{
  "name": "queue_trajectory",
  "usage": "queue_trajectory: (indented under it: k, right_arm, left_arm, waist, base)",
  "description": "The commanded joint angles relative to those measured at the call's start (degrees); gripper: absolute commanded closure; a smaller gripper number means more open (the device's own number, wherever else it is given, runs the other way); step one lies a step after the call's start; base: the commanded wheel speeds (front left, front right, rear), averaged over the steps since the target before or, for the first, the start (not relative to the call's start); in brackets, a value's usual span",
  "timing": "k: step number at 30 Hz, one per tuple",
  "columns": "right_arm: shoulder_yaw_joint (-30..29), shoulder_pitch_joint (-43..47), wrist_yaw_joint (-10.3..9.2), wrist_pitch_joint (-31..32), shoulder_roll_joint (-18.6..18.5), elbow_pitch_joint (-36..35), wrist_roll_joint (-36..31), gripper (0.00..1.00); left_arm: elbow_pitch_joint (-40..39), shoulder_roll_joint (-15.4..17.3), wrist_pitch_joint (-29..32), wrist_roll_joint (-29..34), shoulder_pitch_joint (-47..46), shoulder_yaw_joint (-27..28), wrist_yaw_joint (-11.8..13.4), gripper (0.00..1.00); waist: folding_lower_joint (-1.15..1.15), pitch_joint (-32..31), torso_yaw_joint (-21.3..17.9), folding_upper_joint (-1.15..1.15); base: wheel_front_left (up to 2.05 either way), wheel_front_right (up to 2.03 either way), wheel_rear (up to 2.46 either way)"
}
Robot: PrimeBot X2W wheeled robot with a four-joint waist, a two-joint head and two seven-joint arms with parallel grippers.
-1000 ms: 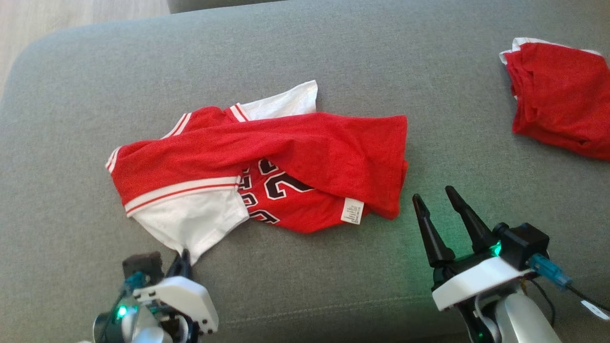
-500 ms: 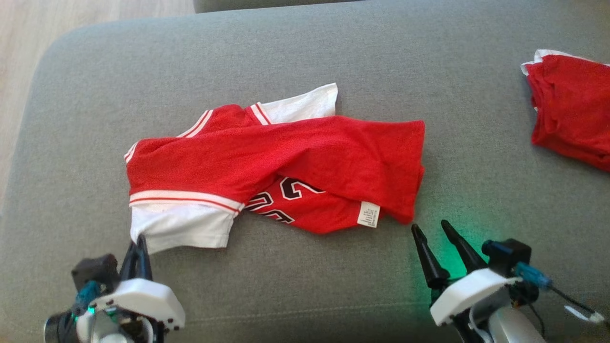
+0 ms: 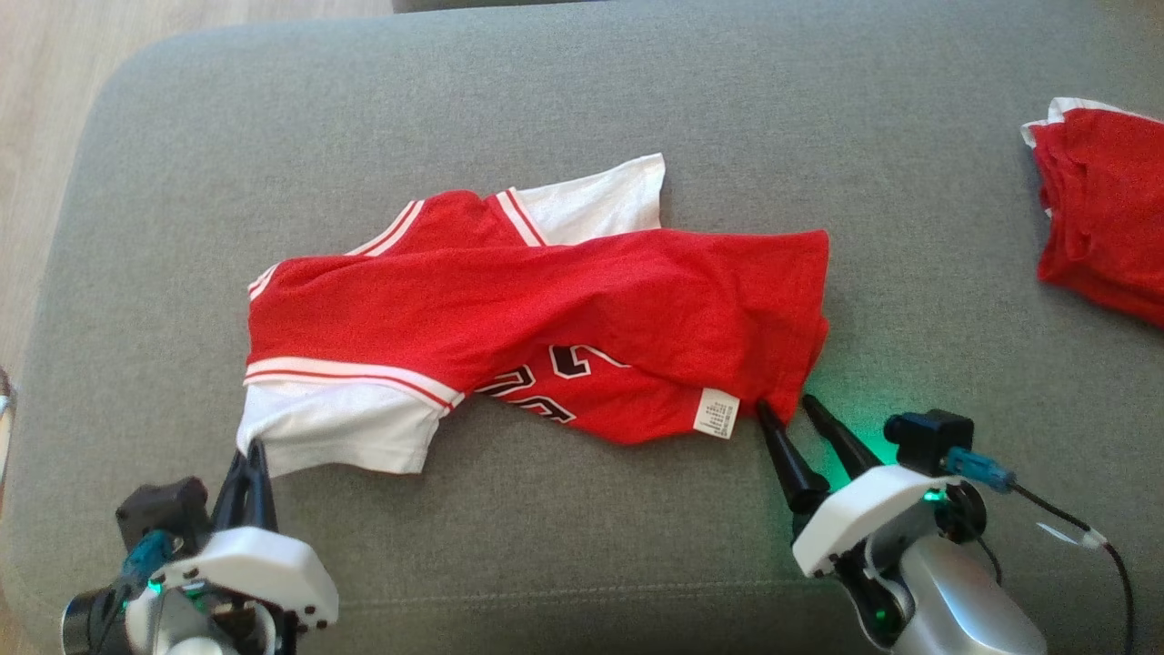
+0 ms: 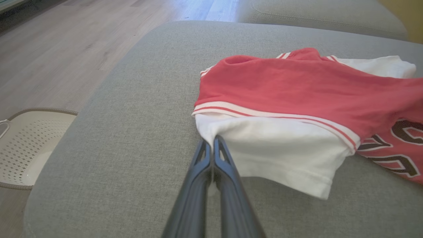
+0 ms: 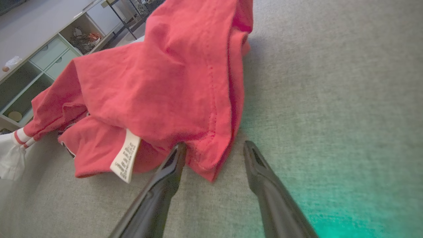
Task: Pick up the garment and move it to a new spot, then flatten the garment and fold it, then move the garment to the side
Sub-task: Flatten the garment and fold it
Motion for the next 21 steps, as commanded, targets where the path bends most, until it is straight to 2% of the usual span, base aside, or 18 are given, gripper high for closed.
queue_trajectory:
  k: [1,2,3,4,5,12,18,21]
  right_arm:
    - [2.1,-1.0,-0.02,-0.2,0.2,-0.2,0.2,0.2]
    - [2.3,-1.2,-0.02,-0.2,0.2,0.1,0.2,0.47]
    - [2.4,-1.3,-0.02,-0.2,0.2,0.3,0.1,0.64]
    - [2.5,-1.2,-0.02,-0.2,0.2,0.5,0.2,0.95]
    - [2.5,-1.0,-0.02,-0.2,0.2,0.5,0.5,1.0]
    - [-2.1,2.5,-0.02,-0.2,0.2,-2.5,-2.4,1.0]
    - [-7.0,5.4,-0.02,0.4,0.2,-13.3,-2.2,1.0]
    - [-9.5,4.6,-0.02,4.5,0.2,-21.8,-2.0,1.0]
  left_arm:
    - [-2.0,1.6,-0.2,0.5,-2.2,2.6,0.3,1.0]
    - [-2.0,1.6,-0.2,0.5,-2.3,2.6,0.3,1.0]
    - [-1.9,1.7,-0.1,0.5,-2.3,2.6,0.2,1.0]
    - [-1.8,1.8,-0.1,0.4,-2.3,2.6,0.2,1.0]
    - [-1.7,2.0,-0.1,0.4,-2.2,2.7,0.2,1.0]
    - [-3.4,2.2,-1.1,-1.3,-1.3,4.0,-0.1,1.0]
    - [-10.6,3.3,-1.0,-6.1,-3.4,7.1,-3.8,1.0]
    - [-14.8,4.7,0.6,-8.9,-7.3,8.9,-6.2,1.0]
  waist:
    - [0.0,0.0,0.0,0.0]
    - [0.0,-0.1,0.0,0.0]
    - [0.0,-0.3,0.0,0.0]
    - [0.0,-0.6,-0.1,0.0]
    - [0.0,-0.8,-0.2,0.0]
    - [0.0,-4.5,-1.6,0.0]
    - [0.0,-8.5,-3.8,0.0]
    - [0.0,-10.3,-4.7,0.0]
  base:
    - [0.0,0.0,0.0]
    - [0.0,0.0,0.0]
    - [0.0,0.0,0.0]
    - [0.0,0.0,0.0]
    - [0.0,0.0,0.0]
    - [0.0,0.0,0.0]
    - [0.0,0.0,0.0]
    - [0.0,0.0,0.0]
